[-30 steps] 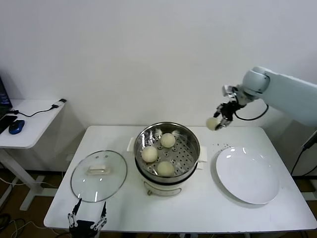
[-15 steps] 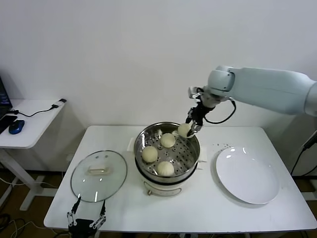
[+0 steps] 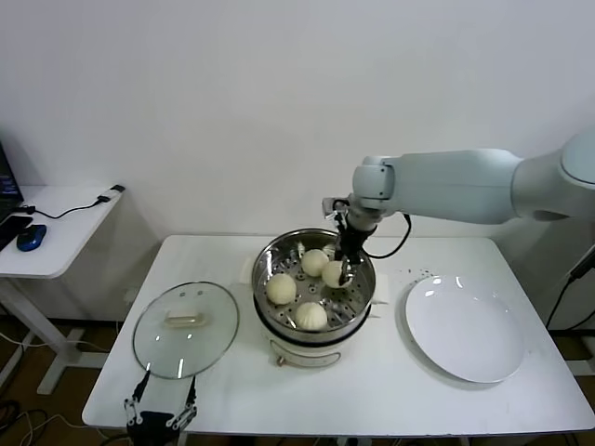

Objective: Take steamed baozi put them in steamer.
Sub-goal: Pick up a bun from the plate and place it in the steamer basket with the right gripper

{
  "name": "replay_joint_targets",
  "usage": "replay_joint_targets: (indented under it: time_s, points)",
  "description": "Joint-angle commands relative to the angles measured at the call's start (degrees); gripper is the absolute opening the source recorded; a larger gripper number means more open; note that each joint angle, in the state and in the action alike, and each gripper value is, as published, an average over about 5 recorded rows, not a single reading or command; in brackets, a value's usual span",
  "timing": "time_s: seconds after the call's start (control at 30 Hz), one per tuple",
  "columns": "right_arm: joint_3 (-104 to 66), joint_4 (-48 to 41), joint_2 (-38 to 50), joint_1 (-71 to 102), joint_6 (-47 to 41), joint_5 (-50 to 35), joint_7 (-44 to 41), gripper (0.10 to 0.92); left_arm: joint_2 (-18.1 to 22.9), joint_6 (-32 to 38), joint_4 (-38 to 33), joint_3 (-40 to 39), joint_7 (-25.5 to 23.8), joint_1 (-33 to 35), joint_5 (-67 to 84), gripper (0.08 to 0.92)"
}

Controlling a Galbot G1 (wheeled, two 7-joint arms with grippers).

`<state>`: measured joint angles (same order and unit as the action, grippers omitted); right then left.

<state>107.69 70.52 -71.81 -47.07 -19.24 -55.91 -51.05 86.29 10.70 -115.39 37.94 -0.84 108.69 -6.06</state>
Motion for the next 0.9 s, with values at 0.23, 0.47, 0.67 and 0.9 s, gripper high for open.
replay_joint_targets:
  time_s: [0.23,0.47,0.67,0.9]
  points:
    - [3.37,0.81,-2.47,1.86,-0.63,0.09,2.38,0.589,-0.14,0.14,0.66,0.05,0.02,-0.20,0.22,0.823]
    - [2.45,0.96,-1.49,1.48,-0.93,-0.61,2.76,0.683,-0.24,0.12,0.62,0.24,0.02,-0.18,0.16,0.823]
    - [1.06,1.12,0.39,0.01,-0.67,-0.91,1.00,0.812,-0.25,-0.05,0.39,0.29,-0.06,-0.35,-0.02,0.823]
    - [-1.76,1.62,4.44,-1.83,0.44,-0.79,-0.49,0.823,-0.34,0.03,0.26,0.51,-0.07,-0.26,-0.18,0.823]
